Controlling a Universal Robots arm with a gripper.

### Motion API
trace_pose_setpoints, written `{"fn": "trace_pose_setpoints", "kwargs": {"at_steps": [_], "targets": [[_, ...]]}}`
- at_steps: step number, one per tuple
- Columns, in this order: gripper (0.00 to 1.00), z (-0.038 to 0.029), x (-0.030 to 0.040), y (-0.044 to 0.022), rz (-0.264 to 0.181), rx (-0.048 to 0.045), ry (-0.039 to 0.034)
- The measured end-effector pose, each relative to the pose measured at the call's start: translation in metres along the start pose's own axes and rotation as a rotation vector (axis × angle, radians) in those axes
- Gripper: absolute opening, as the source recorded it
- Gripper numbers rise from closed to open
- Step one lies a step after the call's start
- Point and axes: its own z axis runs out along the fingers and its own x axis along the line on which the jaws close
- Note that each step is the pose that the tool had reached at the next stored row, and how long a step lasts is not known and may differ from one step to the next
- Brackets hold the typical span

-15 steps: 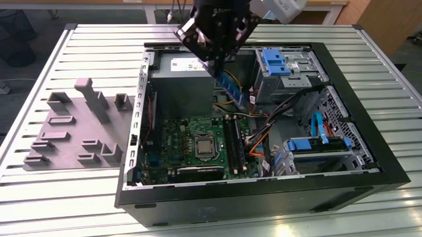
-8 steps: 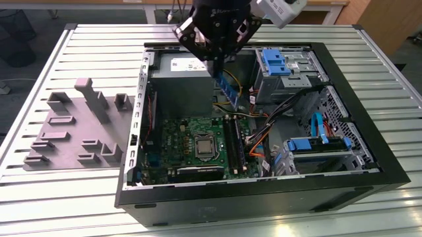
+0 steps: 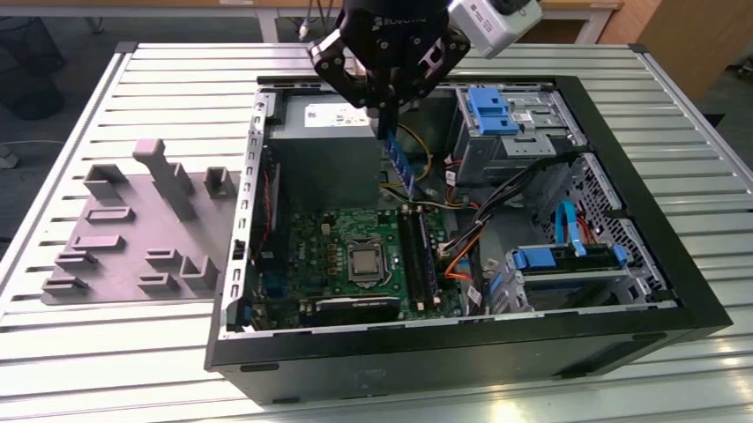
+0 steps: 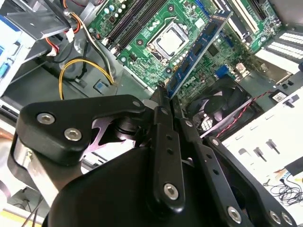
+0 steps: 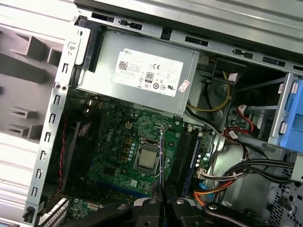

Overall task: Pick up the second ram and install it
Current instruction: 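Insert the second ram into the second slot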

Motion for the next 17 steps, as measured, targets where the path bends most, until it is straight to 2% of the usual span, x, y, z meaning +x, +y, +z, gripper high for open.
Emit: {"fn": "trace_pose_setpoints", "kwargs": {"at_steps": [17], "targets": [[0.14, 0.0001, 0.0, -0.0001, 0.038, -0.0006, 0.0001]]}}
